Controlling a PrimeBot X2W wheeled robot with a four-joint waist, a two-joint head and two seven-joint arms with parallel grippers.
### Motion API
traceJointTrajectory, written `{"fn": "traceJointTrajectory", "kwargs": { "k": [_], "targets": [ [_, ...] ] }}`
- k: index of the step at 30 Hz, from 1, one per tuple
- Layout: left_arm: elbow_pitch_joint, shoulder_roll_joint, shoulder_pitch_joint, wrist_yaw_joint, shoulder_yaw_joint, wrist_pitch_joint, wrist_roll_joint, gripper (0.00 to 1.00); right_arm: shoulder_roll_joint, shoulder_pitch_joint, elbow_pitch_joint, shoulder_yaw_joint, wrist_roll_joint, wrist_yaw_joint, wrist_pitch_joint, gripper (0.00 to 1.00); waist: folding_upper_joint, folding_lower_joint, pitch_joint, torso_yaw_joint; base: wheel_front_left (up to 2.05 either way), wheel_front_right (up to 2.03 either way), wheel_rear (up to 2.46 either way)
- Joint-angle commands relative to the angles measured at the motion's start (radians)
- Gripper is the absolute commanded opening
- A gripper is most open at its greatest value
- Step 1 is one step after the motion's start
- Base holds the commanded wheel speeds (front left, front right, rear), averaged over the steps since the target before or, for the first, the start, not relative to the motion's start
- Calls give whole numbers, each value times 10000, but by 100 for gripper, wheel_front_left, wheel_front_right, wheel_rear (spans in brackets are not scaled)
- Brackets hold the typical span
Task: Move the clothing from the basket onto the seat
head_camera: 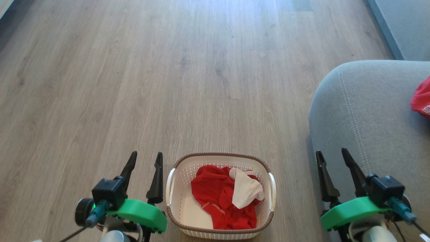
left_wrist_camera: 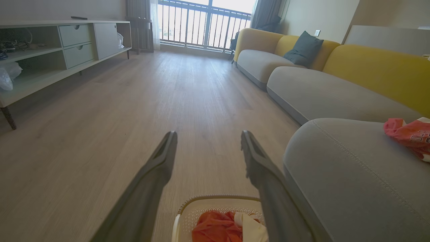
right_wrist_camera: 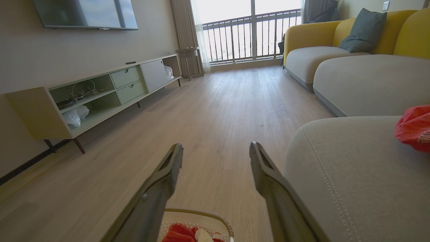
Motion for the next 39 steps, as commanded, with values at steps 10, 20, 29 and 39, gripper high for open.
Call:
{"fn": "traceJointTrajectory", "kwargs": {
  "k": [10, 20, 29, 39],
  "targets": [
    [-281, -1, -275, 158, 135, -51, 120, 100, 23, -220, -609, 157, 191, 71, -64, 100, 0, 1, -7, -68, 0, 0, 0],
    [-118, -1, -260, 89, 48, -51, 64, 100, 25, -256, -523, 77, 660, 71, -64, 100, 0, 1, -49, -92, 0, 0, 0],
    [22, -1, -264, 25, -46, -51, 15, 100, 25, -244, -502, 109, 729, 71, -64, 100, 0, 1, -84, -95, 0, 0, 0],
    [96, -1, -321, -21, -149, -51, -43, 100, 25, -265, -402, -37, 672, 71, -65, 100, 0, 1, 321, -242, 0, 0, 0]
  ]
}}
